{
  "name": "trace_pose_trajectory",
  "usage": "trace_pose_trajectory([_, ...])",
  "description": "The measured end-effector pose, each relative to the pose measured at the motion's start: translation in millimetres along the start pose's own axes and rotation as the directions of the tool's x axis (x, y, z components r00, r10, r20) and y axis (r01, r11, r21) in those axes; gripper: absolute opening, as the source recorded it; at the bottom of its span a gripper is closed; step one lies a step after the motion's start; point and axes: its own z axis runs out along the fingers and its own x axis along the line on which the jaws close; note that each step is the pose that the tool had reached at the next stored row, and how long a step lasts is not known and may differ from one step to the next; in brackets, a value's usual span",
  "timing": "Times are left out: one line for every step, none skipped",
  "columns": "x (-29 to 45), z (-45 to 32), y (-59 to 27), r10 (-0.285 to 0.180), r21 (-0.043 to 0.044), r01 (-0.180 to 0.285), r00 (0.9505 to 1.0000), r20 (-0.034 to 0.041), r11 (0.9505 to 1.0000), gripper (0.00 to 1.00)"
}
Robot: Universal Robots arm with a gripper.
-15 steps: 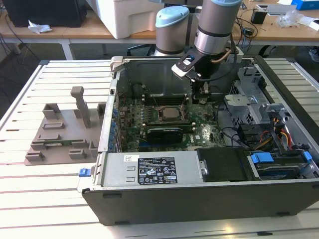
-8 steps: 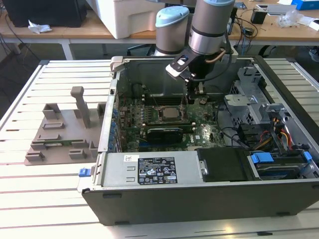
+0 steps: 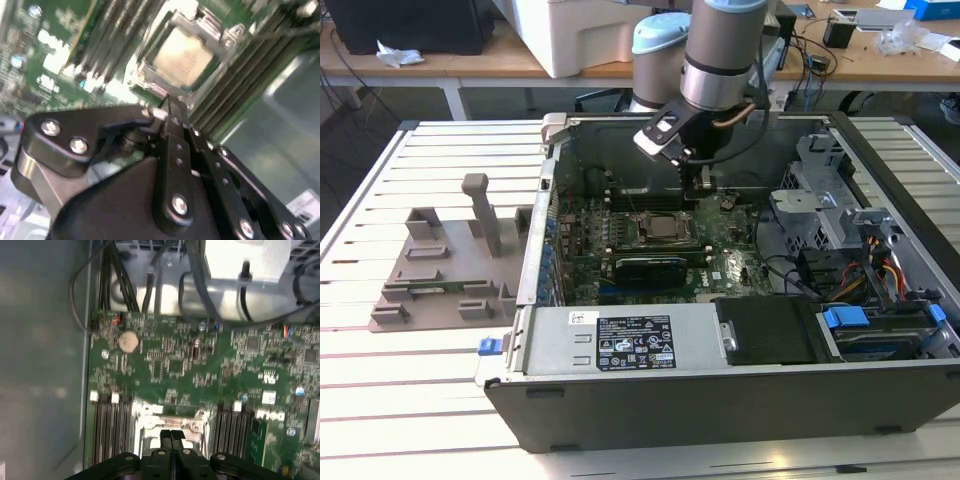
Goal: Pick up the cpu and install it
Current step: 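Close the cpu cover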
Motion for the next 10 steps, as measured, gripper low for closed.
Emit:
trace_pose_trajectory([0.3,2.3,-5.0,0.000,0.0000,0.000,1.0000,-0.0001,1.0000,0.11])
trace_pose_trajectory([0.7,5.1,-10.9,0.000,0.0000,0.000,1.0000,-0.0002,1.0000,0.11])
trace_pose_trajectory([0.9,7.3,-15.8,0.000,0.0000,0.000,1.0000,-0.0001,1.0000,0.11])
trace_pose_trajectory([1.3,10.2,-22.1,0.000,0.0000,0.000,1.0000,0.0000,1.0000,0.11])
trace_pose_trajectory([1.5,12.3,-26.8,0.000,0.0000,0.000,1.0000,-0.0001,1.0000,0.11])
trace_pose_trajectory([1.9,15.4,-33.4,0.000,0.0000,0.000,1.0000,-0.0001,1.0000,0.11])
trace_pose_trajectory([2.5,20.5,-43.7,0.000,0.0001,0.000,1.0000,-0.0002,1.0000,0.11])
trace_pose_trajectory([2.7,24.1,-48.2,0.000,0.0000,0.000,1.0000,-0.0001,1.0000,0.11])
trace_pose_trajectory([2.8,26.8,-50.0,0.000,0.0000,0.000,1.0000,-0.0001,1.0000,0.11])
trace_pose_trajectory([2.8,28.1,-50.9,0.000,0.0000,0.000,1.0000,-0.0001,1.0000,0.11])
